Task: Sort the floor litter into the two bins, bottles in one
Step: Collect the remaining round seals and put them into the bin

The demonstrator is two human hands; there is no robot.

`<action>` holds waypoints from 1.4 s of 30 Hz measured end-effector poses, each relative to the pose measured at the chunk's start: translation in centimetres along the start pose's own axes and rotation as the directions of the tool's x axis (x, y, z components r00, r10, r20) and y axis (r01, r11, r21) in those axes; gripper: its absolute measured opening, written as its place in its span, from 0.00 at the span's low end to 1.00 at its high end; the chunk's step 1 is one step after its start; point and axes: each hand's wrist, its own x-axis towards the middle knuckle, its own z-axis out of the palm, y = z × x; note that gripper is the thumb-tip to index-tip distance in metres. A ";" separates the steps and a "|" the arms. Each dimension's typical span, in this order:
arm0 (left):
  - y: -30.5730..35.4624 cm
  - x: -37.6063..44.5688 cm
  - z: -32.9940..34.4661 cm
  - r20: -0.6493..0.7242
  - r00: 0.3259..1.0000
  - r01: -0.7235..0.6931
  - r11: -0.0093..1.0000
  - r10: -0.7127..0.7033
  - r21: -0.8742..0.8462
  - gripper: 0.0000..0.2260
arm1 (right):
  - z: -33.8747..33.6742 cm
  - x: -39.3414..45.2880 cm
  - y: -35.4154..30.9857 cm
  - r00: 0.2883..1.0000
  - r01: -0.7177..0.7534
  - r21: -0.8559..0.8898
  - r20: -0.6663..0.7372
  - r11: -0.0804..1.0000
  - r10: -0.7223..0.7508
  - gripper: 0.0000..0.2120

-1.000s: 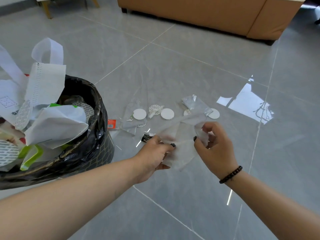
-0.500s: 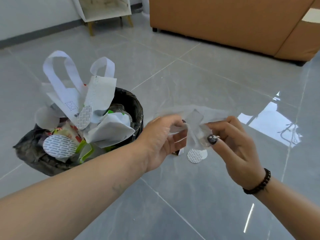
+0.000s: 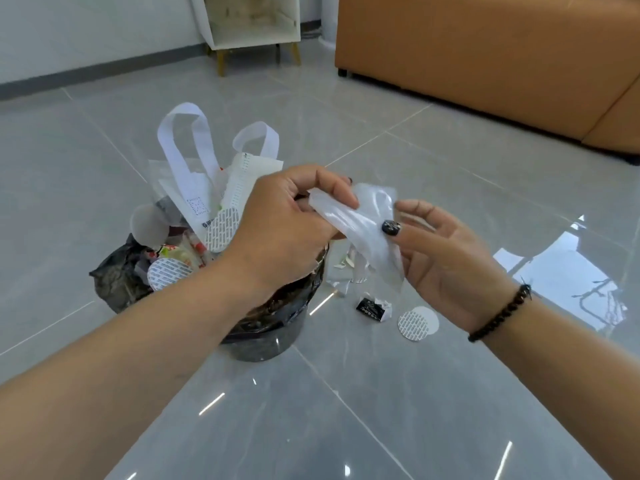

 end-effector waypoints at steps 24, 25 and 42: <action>-4.2 2.0 -7.0 -0.100 0.990 0.138 0.781 -0.097 0.610 0.12 | 7.6 12.9 4.7 0.884 0.464 -0.885 0.465 -0.028 -0.050 0.12; -4.1 2.0 -7.1 -0.104 0.989 0.147 0.780 -0.105 0.608 0.12 | 7.9 13.2 4.9 0.902 0.431 -0.902 0.431 0.007 0.005 0.10; -3.6 -1.4 0.1 0.345 0.706 -0.594 0.251 0.619 0.765 0.04 | -1.5 11.0 -1.8 0.985 -0.022 -0.873 -0.102 0.487 -0.140 0.10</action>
